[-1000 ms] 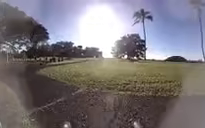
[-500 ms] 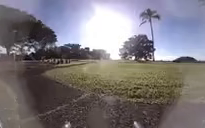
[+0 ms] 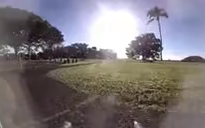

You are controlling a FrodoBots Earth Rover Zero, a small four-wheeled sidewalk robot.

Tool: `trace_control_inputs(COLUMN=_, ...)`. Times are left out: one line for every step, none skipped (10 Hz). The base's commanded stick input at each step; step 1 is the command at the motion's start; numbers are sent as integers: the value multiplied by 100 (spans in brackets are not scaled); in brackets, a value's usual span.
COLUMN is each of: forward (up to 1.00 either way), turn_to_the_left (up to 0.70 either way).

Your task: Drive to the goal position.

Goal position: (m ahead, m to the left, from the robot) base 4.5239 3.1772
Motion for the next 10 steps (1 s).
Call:
trace_control_inputs(forward=45, turn_to_the_left=27)
trace_control_inputs(forward=45, turn_to_the_left=27)
trace_control_inputs(forward=45, turn_to_the_left=27)
trace_control_inputs(forward=45, turn_to_the_left=27)
trace_control_inputs(forward=45, turn_to_the_left=27)
trace_control_inputs(forward=45, turn_to_the_left=27)
trace_control_inputs(forward=45, turn_to_the_left=27)
trace_control_inputs(forward=45, turn_to_the_left=27)
trace_control_inputs(forward=45, turn_to_the_left=27)
trace_control_inputs(forward=45, turn_to_the_left=27)
